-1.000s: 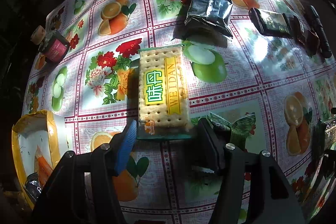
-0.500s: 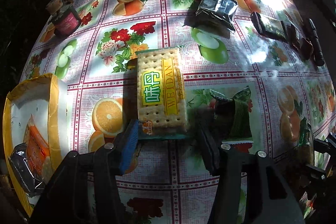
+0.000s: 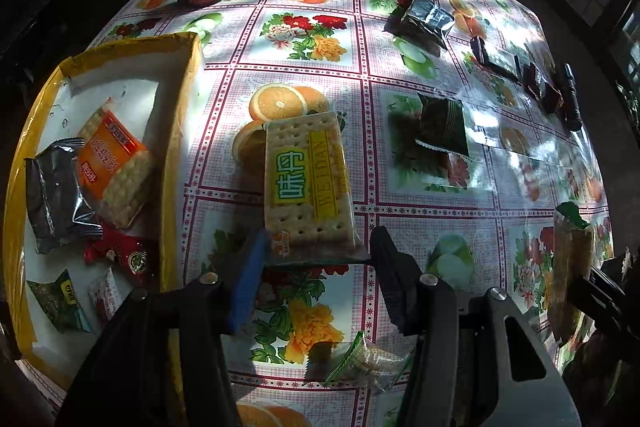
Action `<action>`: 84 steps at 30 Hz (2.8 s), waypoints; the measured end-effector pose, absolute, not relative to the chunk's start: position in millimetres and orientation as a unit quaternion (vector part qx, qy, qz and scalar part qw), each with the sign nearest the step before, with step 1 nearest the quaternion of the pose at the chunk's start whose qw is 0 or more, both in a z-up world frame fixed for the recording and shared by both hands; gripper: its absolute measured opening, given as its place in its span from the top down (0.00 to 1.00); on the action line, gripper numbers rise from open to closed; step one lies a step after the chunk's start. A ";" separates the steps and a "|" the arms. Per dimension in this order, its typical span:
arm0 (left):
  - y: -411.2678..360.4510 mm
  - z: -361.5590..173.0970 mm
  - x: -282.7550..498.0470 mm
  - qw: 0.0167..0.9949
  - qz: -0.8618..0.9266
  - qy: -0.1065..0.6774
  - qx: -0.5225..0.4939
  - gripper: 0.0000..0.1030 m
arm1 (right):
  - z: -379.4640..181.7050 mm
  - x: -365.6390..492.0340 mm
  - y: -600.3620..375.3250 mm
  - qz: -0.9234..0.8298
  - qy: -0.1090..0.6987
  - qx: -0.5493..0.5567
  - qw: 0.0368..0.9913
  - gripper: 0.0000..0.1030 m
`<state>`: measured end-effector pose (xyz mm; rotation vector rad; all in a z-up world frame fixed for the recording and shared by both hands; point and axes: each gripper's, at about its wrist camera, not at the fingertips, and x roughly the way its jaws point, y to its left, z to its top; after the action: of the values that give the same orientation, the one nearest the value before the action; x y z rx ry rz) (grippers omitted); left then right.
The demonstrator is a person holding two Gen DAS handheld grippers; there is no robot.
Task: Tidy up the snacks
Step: 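Carry the WEIDAN pack and cracker sleeve over the yellow-rimmed tray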
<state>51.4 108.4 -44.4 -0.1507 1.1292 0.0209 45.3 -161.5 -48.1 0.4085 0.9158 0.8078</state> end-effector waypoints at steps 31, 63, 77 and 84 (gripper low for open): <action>83.8 -48.9 54.1 0.842 0.134 0.523 -0.014 0.54 | -31.0 29.7 -151.6 0.363 0.403 0.164 0.824 0.56; 154.4 17.1 -43.2 0.879 0.235 0.413 -0.042 0.54 | 17.1 28.3 -34.7 0.453 0.373 0.120 0.801 0.56; 205.6 5.4 -55.8 0.864 0.266 0.420 -0.077 0.54 | 14.9 34.2 31.2 0.491 0.383 0.105 0.776 0.56; 231.5 -0.9 -60.6 0.854 0.284 0.425 -0.095 0.53 | 5.7 45.7 52.9 0.497 0.396 0.114 0.764 0.56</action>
<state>-60.6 231.5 -0.9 -0.2004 0.8947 0.5963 45.7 52.9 5.7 0.2484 0.8601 1.0811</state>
